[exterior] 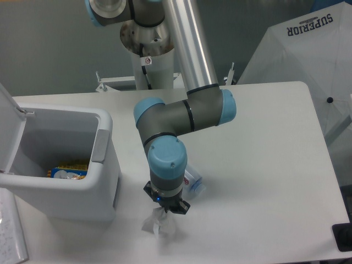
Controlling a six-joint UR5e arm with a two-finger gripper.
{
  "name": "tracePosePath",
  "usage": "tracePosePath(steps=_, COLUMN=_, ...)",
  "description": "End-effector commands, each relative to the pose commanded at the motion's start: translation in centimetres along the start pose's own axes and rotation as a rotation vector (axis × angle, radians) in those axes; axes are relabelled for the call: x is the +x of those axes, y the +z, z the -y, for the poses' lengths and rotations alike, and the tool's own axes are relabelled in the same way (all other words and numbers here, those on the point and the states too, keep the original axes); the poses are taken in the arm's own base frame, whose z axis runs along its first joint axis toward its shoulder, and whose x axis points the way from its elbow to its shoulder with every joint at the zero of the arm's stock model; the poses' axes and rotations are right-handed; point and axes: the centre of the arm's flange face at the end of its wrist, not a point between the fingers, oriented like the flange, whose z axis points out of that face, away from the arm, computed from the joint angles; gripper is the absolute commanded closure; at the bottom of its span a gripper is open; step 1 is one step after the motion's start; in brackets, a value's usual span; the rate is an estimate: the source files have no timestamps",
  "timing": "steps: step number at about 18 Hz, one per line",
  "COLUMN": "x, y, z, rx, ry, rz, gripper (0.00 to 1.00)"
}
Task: Place the trash in the trash can
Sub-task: 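Lift the wrapper and carry it over the white trash bin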
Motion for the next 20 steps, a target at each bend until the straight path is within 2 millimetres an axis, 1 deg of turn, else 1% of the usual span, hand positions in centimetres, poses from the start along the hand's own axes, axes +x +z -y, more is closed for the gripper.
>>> tracePosePath(steps=2, x=-0.6, y=-0.3, z=-0.4, rx=0.023, ry=-0.015, rz=-0.016, gripper=1.00)
tracePosePath(steps=4, x=-1.8, y=-3.9, z=-1.4, rx=0.099, ry=-0.041, rz=-0.012, gripper=1.00)
tracePosePath(steps=5, x=-2.4, y=-5.1, z=-1.8, rx=0.140, ry=-0.055, rz=-0.021, gripper=1.00)
tracePosePath(steps=6, x=-2.9, y=-5.9, z=-2.3, rx=0.177, ry=-0.069, rz=-0.034, gripper=1.00)
tracePosePath(steps=7, x=-3.0, y=-6.8, z=-2.3, rx=0.209, ry=-0.072, rz=-0.043, gripper=1.00)
tracePosePath(steps=9, x=-3.2, y=-9.7, z=-2.6, rx=0.277, ry=-0.078, rz=-0.042, gripper=1.00)
tracePosePath(steps=10, x=-3.0, y=-10.7, z=-2.4, rx=0.297, ry=-0.073, rz=-0.039, gripper=1.00)
tracePosePath(steps=12, x=-2.9, y=-11.5, z=-1.9, rx=0.315, ry=-0.086, rz=-0.039, gripper=1.00)
tracePosePath(steps=13, x=-3.0, y=-12.4, z=-1.5, rx=0.328, ry=-0.105, rz=-0.032, gripper=1.00)
tracePosePath(steps=16, x=-2.2, y=-18.3, z=-0.5, rx=0.435, ry=-0.142, rz=-0.017, gripper=1.00)
tracePosePath(steps=18, x=-1.7, y=-20.4, z=0.0, rx=0.493, ry=-0.164, rz=-0.037, gripper=1.00)
tracePosePath(steps=20, x=-0.5, y=-23.1, z=0.0, rx=0.534, ry=-0.166, rz=-0.034, gripper=1.00)
